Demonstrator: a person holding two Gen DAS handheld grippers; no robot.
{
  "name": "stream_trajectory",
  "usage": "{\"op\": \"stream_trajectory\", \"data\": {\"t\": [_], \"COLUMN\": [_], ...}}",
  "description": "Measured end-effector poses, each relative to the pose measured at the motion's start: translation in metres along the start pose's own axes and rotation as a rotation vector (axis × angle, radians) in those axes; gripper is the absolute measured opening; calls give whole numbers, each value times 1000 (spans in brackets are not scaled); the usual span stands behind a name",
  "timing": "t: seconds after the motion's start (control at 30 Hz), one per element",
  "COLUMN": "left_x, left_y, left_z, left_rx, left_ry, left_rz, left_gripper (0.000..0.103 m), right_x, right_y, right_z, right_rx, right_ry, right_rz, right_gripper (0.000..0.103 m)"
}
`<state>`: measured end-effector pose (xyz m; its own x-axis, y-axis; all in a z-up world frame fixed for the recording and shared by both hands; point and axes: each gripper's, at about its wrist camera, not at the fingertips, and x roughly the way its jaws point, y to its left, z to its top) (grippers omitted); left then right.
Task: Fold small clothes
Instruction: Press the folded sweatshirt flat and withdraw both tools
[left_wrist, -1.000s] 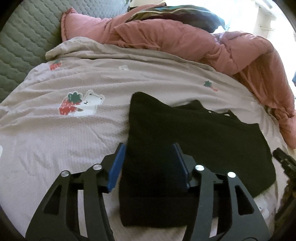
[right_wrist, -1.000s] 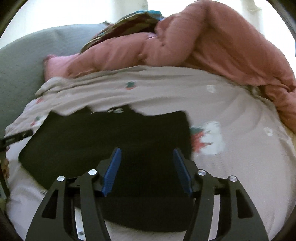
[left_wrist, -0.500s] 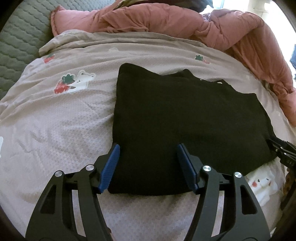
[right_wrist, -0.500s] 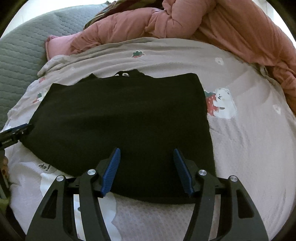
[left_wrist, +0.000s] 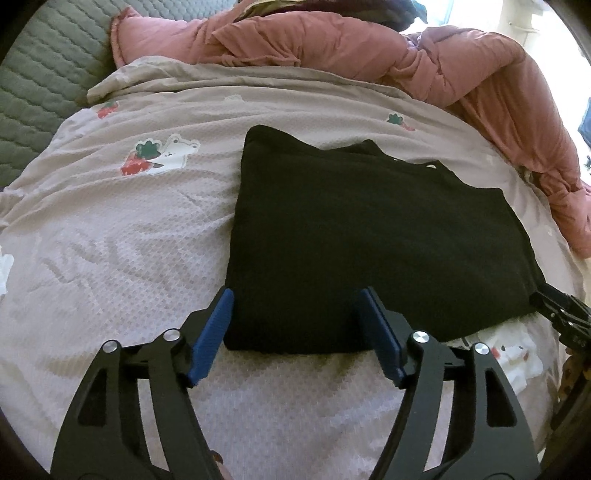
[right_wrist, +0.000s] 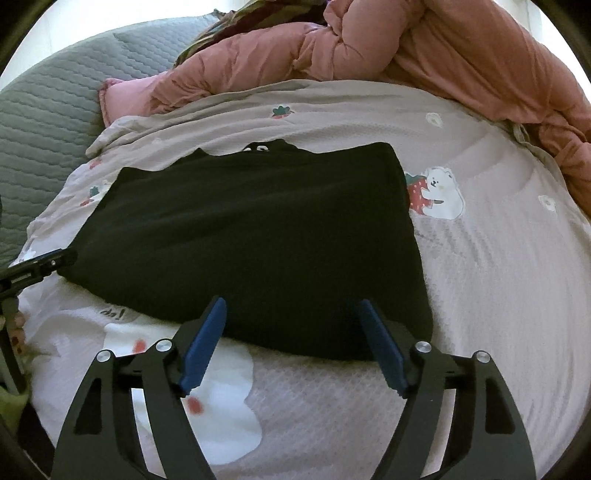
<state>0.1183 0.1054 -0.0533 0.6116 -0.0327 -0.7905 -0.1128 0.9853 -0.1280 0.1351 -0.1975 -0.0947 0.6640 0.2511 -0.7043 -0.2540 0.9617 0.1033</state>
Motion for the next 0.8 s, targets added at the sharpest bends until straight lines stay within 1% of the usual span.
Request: {"op": "stream_trajectory", "data": {"t": [0.07,0.17,0.23,0.3,0.37,0.47,0.57,0.8], "left_x": [-3,-9,-14,-17,-20,-24,-26,-24], "left_y": [0,0,1,2,4,8,11,25], "left_z": [-1,-2,-2,-2,-2,-1,1,2], "left_rx": [-1,-2,-5,-11,-16,-26,-38,-71], "left_ry": [-5,-12,-21,-23,-26,-36,-41,-42], "left_rz": [-1,2,9,7,9,15,22,50], "left_gripper": [67,71,78,80,85,89,92,92], "right_x": [-4,-11,-15,-19,-23,-27,-27,-20], "right_y": [3,12,20,26,34,47,58,95], "right_z": [-1,-1,0,1,2,4,6,13], "right_rx": [-4,-22,-38,-51,-64,-95,-121,-207], "right_ry": [-4,-20,-32,-43,-55,-75,-84,-87], "right_rz": [10,23,35,44,56,66,72,102], "right_gripper": [79,81,82,82,90,91,92,92]}}
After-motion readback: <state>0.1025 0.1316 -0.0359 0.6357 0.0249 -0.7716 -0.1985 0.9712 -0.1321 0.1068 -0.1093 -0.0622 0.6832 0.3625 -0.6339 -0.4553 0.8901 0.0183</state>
